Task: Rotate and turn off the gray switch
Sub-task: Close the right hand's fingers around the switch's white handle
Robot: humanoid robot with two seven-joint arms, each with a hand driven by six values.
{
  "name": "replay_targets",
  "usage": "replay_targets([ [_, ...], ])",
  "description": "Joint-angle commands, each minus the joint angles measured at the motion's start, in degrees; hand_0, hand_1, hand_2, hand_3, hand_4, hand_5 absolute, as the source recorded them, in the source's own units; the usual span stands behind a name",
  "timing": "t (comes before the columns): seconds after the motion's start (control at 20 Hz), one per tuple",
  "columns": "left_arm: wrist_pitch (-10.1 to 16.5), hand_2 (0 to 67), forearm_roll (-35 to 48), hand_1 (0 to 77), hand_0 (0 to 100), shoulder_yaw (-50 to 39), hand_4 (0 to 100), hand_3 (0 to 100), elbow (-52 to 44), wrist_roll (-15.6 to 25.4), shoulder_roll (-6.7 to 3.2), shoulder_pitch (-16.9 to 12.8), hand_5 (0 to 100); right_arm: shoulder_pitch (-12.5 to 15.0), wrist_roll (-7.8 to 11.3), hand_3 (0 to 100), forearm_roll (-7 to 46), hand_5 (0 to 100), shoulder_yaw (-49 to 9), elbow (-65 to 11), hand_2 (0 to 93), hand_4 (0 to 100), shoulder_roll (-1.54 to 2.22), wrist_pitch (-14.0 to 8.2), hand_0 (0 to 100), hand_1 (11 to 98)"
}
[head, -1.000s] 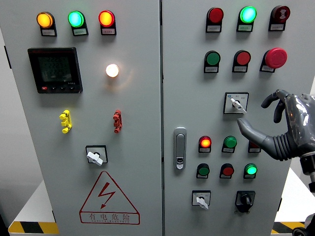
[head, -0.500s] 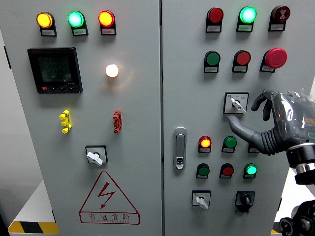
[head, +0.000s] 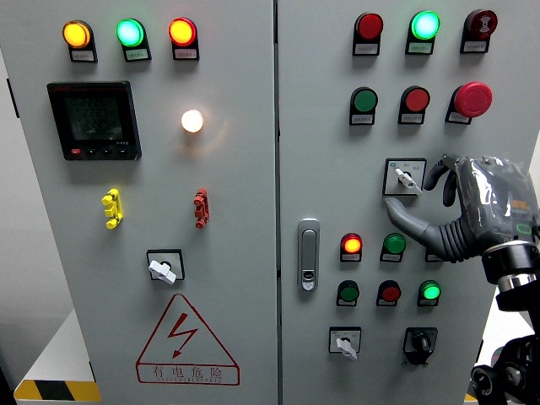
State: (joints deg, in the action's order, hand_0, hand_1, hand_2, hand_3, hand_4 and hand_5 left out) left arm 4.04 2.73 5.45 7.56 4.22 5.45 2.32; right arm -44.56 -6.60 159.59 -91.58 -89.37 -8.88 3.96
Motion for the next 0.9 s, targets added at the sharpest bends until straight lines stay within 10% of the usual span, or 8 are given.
replay_targets([
  [0.0,0.0,13.4,0.0,0.0,85,0.0,8,19,0.0,0.0,0.0,0.0,11,-0.5,0.01,89,0.0,100,0.0,0.4,64.9,100,0.0,0.0,0,33.9],
  [0.85,0.0,13.4,0.0,0.0,85,0.0,8,19,0.0,0.0,0.0,0.0,11,-1.1,-0.6,90,0.3,100,0.9,1.1,66.2,100,-0.09,0.0,6,32.5],
])
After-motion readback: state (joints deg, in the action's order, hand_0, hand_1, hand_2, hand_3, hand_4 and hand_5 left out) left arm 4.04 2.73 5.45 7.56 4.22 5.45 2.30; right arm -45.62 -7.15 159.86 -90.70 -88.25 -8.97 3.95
